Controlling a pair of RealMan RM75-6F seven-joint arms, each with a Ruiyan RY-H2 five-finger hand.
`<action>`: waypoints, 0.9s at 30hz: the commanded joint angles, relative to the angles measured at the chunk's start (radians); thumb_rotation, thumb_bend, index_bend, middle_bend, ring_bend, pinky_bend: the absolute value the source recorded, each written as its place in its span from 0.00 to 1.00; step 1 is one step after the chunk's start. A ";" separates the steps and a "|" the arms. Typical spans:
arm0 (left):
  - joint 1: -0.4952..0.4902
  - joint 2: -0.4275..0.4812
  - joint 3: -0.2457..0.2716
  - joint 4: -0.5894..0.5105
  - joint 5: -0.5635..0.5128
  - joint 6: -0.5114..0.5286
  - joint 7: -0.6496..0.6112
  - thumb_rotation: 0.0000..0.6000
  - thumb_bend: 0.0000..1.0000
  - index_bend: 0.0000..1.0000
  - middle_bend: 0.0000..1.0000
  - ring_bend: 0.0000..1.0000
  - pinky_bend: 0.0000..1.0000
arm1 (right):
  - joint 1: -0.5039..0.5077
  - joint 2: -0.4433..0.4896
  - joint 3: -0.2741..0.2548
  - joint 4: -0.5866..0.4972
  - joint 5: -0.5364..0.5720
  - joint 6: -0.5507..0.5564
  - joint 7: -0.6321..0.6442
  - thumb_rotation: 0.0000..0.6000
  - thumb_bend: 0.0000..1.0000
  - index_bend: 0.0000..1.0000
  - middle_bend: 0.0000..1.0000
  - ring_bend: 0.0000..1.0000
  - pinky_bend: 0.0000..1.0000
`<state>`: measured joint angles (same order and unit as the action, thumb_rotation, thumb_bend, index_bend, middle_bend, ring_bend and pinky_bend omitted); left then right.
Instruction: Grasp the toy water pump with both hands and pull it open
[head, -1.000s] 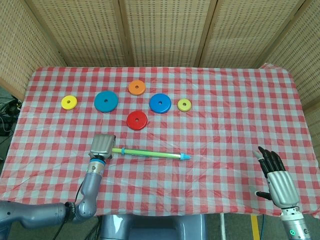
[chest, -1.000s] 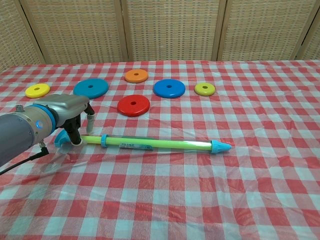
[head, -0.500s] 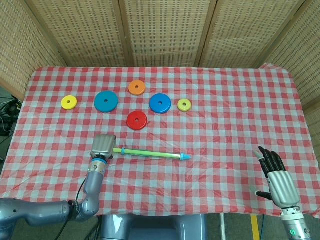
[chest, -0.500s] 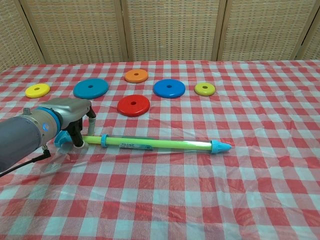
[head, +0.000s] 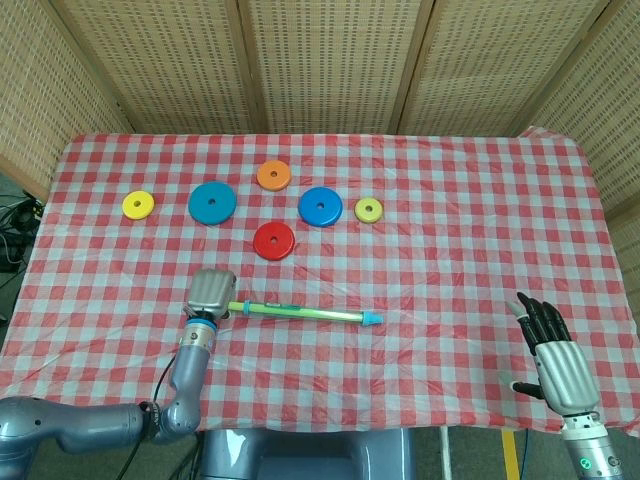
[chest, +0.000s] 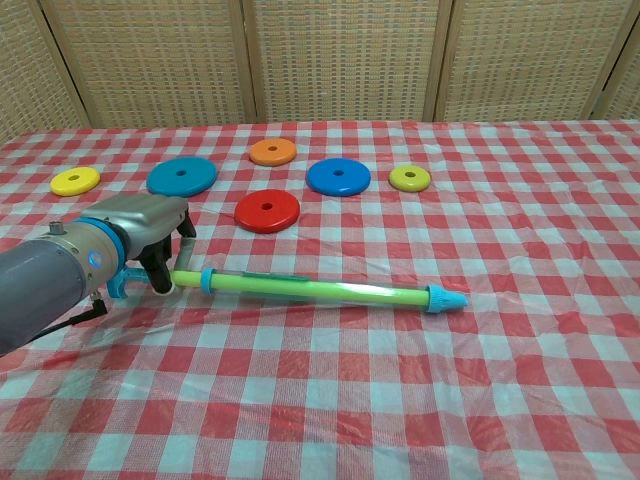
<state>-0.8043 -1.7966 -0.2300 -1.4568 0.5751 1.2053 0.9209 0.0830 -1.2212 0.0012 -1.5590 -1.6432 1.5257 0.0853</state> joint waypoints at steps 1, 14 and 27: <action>0.013 0.032 0.003 -0.044 0.052 0.031 -0.032 1.00 0.58 0.81 0.99 0.85 0.74 | 0.000 -0.001 -0.002 -0.001 -0.003 0.001 -0.003 1.00 0.15 0.08 0.00 0.00 0.00; 0.042 0.170 -0.019 -0.206 0.124 0.068 -0.085 1.00 0.58 0.82 0.99 0.85 0.74 | 0.008 -0.023 -0.013 -0.029 -0.038 -0.006 -0.063 1.00 0.15 0.09 0.00 0.00 0.00; 0.003 0.212 -0.061 -0.228 0.030 0.053 -0.039 1.00 0.58 0.82 0.99 0.85 0.74 | 0.129 -0.047 0.052 -0.228 -0.020 -0.166 -0.303 1.00 0.15 0.11 0.00 0.00 0.00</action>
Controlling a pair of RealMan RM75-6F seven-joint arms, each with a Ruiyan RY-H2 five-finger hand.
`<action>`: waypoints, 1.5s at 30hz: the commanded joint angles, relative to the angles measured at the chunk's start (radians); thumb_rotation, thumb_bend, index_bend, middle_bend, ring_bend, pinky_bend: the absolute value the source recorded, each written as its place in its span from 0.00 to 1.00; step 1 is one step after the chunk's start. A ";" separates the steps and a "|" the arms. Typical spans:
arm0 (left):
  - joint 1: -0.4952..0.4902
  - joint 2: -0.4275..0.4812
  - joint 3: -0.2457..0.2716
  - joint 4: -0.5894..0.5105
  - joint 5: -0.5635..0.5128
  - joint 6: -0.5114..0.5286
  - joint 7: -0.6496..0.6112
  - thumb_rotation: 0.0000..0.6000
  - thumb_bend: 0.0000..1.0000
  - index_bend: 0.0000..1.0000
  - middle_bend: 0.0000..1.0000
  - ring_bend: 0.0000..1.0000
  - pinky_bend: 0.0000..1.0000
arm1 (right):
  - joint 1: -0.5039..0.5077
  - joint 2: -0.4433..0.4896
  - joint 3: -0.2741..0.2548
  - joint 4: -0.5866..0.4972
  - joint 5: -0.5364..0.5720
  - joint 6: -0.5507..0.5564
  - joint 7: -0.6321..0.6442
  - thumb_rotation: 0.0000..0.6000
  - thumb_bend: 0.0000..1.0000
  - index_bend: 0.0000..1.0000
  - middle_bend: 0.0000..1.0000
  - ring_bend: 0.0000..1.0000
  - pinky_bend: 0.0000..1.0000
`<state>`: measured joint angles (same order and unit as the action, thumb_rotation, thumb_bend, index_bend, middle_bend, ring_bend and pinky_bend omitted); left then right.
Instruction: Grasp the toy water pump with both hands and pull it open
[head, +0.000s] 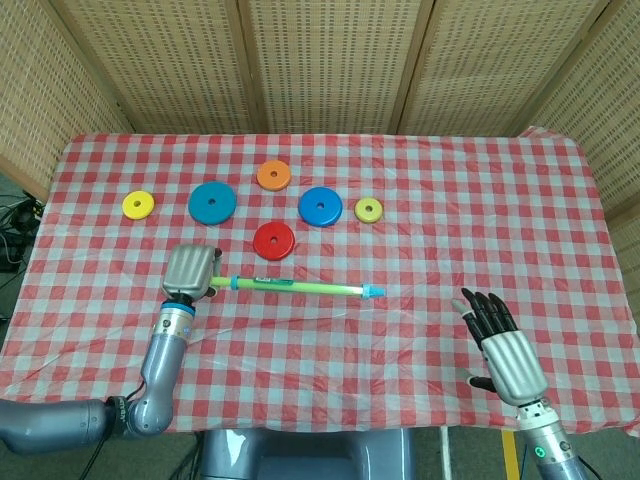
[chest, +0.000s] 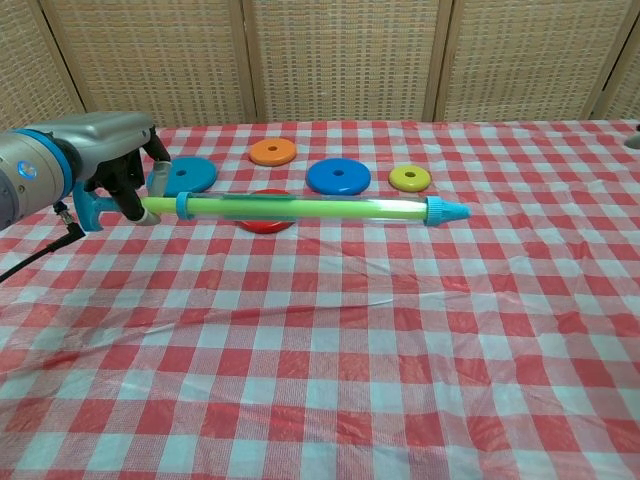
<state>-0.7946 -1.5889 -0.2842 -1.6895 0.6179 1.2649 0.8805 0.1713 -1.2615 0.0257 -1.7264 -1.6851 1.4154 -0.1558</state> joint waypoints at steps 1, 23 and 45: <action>-0.009 0.005 -0.009 0.007 -0.019 -0.010 0.002 1.00 0.58 0.82 0.99 0.85 0.74 | 0.053 -0.008 0.036 -0.078 0.032 -0.074 -0.073 1.00 0.15 0.11 0.00 0.00 0.00; -0.159 0.015 -0.086 0.067 -0.166 -0.116 0.023 1.00 0.58 0.82 0.99 0.85 0.75 | 0.331 -0.079 0.279 -0.197 0.475 -0.301 -0.340 1.00 0.16 0.21 0.58 0.56 0.34; -0.162 0.044 -0.034 0.011 -0.181 -0.103 -0.047 1.00 0.58 0.82 0.99 0.85 0.75 | 0.412 -0.170 0.227 -0.178 0.610 -0.256 -0.462 1.00 0.25 0.39 1.00 1.00 0.62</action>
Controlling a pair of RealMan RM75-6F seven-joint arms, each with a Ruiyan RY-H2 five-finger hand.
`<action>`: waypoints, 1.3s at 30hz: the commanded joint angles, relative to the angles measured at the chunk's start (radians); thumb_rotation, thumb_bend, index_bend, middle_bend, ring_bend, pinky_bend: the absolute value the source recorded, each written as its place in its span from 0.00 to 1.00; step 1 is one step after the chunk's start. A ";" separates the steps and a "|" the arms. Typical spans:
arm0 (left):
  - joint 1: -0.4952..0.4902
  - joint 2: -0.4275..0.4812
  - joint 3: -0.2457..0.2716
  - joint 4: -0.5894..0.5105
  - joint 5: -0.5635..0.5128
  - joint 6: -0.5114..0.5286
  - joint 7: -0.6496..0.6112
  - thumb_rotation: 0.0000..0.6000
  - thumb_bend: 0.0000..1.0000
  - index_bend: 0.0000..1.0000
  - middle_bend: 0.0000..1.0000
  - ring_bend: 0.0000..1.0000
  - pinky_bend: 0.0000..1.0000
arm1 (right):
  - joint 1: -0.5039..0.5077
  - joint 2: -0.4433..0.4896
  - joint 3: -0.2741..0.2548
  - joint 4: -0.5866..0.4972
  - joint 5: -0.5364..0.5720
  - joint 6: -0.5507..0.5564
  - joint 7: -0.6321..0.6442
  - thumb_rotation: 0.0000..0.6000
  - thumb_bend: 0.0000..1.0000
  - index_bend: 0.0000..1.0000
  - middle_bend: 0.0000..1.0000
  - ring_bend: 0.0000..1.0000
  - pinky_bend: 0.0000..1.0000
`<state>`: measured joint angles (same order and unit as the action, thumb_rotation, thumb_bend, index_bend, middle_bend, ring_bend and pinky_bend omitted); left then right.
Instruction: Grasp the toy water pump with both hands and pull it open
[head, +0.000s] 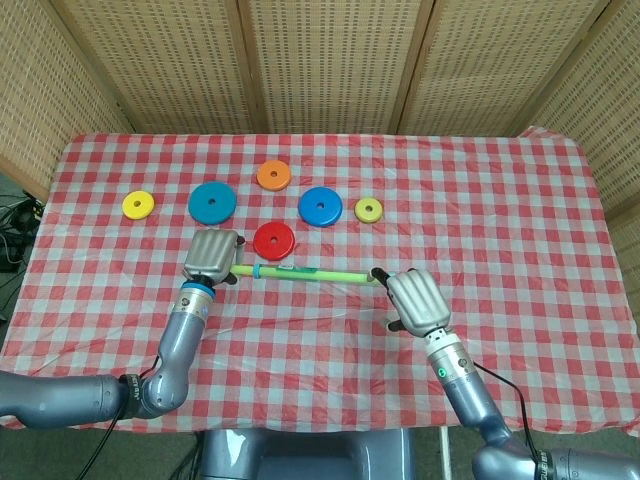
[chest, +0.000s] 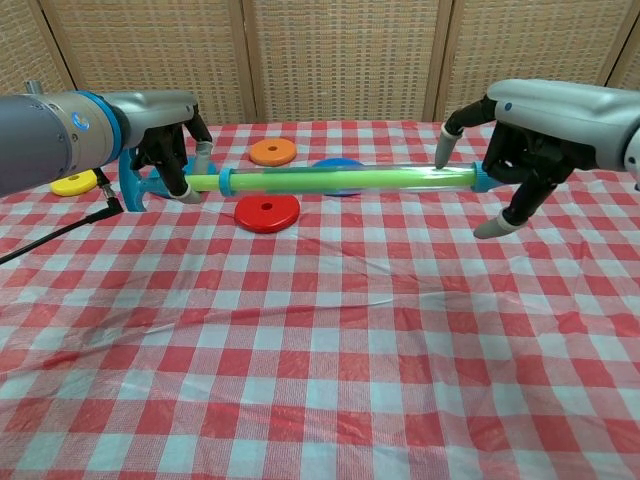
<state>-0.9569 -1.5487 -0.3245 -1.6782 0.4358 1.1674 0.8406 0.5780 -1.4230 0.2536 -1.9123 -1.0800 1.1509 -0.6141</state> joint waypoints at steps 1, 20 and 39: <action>0.000 0.006 0.009 0.000 0.001 -0.009 -0.010 1.00 0.58 0.82 0.99 0.85 0.75 | 0.009 -0.014 -0.001 0.015 0.007 0.014 -0.005 1.00 0.25 0.39 1.00 1.00 0.63; -0.026 0.032 0.037 -0.040 -0.015 0.007 -0.016 1.00 0.58 0.82 0.99 0.85 0.74 | 0.034 -0.053 -0.017 0.073 0.015 0.065 0.010 1.00 0.30 0.44 1.00 1.00 0.64; -0.026 0.048 0.058 -0.046 -0.015 0.002 -0.050 1.00 0.58 0.82 0.99 0.85 0.74 | 0.040 -0.087 -0.036 0.133 0.028 0.071 0.038 1.00 0.48 0.53 1.00 1.00 0.64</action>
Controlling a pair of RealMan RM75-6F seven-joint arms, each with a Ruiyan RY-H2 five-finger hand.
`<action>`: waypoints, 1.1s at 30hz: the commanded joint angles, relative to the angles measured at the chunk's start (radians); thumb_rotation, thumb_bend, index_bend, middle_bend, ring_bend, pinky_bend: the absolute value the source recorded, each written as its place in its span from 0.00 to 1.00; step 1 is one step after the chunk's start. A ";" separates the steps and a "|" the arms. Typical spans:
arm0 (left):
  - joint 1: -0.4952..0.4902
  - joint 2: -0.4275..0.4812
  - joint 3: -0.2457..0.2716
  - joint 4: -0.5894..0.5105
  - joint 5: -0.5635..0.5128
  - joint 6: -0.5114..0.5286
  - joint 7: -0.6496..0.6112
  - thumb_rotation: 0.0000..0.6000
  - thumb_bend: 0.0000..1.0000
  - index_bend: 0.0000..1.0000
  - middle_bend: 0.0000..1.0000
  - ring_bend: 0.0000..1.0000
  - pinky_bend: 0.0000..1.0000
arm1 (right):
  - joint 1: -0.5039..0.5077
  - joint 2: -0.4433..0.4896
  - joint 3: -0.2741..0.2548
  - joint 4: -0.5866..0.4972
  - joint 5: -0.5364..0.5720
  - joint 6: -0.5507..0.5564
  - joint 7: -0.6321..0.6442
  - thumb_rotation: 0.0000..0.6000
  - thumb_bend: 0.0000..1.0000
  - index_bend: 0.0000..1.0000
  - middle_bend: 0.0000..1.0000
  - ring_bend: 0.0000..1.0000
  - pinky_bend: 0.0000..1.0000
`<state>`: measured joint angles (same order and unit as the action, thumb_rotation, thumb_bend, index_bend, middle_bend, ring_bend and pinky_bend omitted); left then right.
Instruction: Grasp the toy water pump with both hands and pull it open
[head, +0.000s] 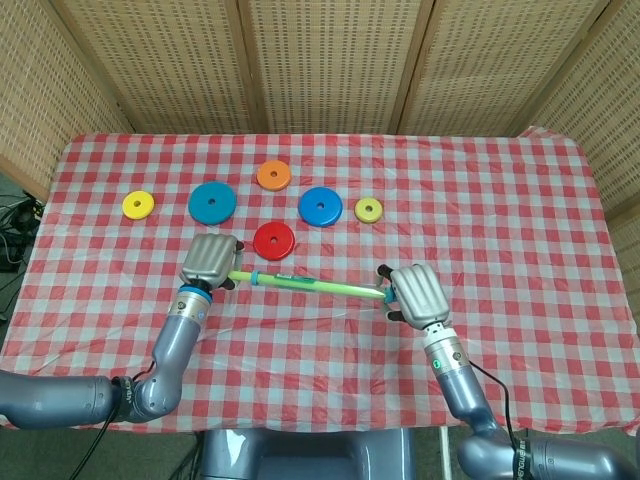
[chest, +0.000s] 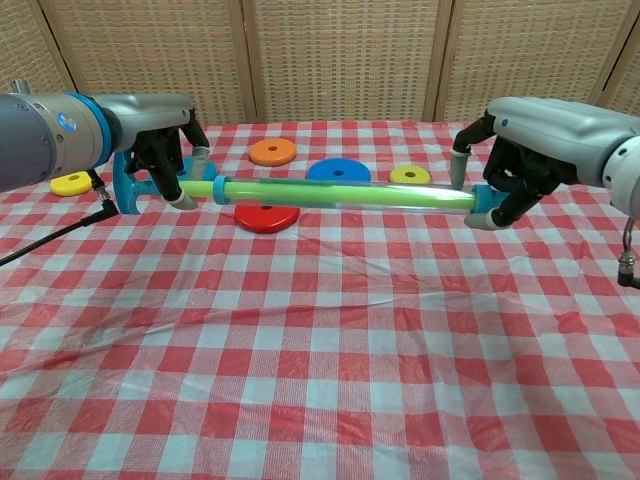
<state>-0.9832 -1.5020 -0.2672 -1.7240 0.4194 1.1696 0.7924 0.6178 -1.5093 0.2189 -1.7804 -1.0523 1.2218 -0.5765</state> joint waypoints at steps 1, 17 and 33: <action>0.000 0.002 0.002 -0.001 0.003 0.000 -0.003 1.00 0.58 0.82 0.99 0.85 0.74 | 0.000 -0.002 -0.002 0.004 0.000 0.001 0.001 1.00 0.49 0.54 1.00 1.00 0.64; 0.002 0.013 0.018 -0.005 0.010 0.004 -0.017 1.00 0.58 0.82 0.99 0.85 0.74 | -0.005 0.005 -0.008 0.031 0.009 0.019 -0.009 1.00 0.52 0.60 1.00 1.00 0.64; 0.021 0.046 0.031 0.008 0.006 -0.006 -0.039 1.00 0.58 0.82 0.99 0.85 0.75 | -0.027 0.028 -0.004 0.077 0.041 0.054 -0.032 1.00 0.52 0.62 1.00 1.00 0.64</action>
<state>-0.9622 -1.4568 -0.2365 -1.7163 0.4251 1.1642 0.7537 0.5931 -1.4838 0.2128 -1.7044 -1.0139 1.2722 -0.6074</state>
